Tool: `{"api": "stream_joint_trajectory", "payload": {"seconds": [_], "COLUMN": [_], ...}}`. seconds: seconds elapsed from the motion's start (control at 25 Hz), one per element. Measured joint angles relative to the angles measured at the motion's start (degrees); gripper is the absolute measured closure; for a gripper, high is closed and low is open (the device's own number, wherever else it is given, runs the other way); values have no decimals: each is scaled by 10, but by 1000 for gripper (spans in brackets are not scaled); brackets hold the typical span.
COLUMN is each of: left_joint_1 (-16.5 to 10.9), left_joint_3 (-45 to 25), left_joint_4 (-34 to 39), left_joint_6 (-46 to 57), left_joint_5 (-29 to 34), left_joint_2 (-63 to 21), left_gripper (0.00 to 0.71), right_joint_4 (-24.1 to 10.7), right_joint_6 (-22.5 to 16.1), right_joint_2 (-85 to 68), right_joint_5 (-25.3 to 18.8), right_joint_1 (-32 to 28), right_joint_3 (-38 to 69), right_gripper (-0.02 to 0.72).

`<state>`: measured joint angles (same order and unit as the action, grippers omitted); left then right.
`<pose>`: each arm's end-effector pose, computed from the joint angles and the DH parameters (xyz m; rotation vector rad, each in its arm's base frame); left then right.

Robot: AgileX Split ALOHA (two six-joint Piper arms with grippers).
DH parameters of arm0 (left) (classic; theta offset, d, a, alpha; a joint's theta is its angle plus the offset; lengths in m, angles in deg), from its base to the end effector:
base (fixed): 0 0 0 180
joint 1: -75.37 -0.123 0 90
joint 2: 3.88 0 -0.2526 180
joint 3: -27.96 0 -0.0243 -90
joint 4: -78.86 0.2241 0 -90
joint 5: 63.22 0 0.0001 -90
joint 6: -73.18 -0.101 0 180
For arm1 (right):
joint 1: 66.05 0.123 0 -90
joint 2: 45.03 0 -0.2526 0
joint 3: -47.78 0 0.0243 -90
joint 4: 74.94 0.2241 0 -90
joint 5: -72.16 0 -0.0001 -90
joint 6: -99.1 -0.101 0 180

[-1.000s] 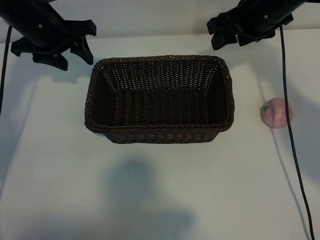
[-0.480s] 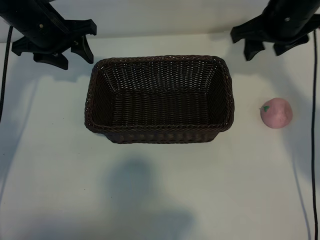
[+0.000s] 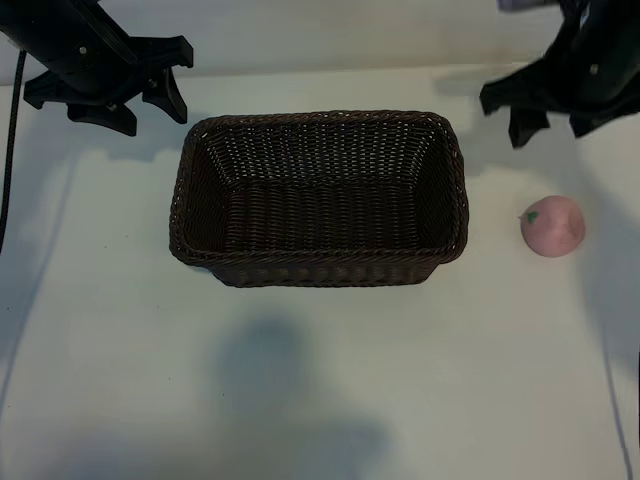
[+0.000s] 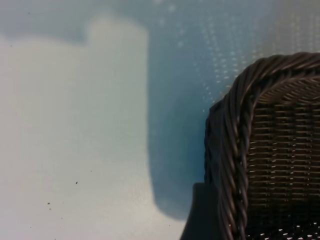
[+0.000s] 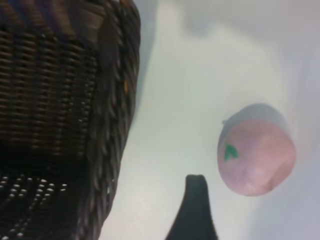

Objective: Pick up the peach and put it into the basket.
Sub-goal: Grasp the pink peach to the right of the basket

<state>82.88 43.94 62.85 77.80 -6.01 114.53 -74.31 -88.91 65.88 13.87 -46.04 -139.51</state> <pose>0.3737 -0.0729 0.2292 -0.0827 2.7869 -0.4180 0.3238 0.1189 0.2338 -0.2903 2.8202 0.1234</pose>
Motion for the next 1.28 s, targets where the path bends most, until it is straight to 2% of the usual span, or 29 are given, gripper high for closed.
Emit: {"api": "stream_joint_trajectory", "payload": {"seconds": [0.12, 0.6, 0.76, 1.08, 1.28], "left_joint_1": [0, 0, 0, 0, 0], "left_joint_3": [0, 0, 0, 5, 34], "left_joint_4": [0, 0, -1, -25, -34], "left_joint_6": [0, 0, 0, -8, -11], "left_joint_5": [0, 5, 7, 17, 41], "left_joint_2": [0, 0, 0, 0, 0], "left_gripper": [173, 173, 173, 173, 173], "right_joint_4": [0, -3, -15, -16, -16], "right_joint_6": [-3, -6, -12, -16, -18], "right_joint_2": [0, 0, 0, 0, 0], "right_joint_5": [30, 45, 50, 93, 98], "right_joint_1": [0, -2, -2, -2, -3], "right_joint_3": [23, 31, 42, 110, 113], "right_gripper": [118, 130, 131, 131, 131]}}
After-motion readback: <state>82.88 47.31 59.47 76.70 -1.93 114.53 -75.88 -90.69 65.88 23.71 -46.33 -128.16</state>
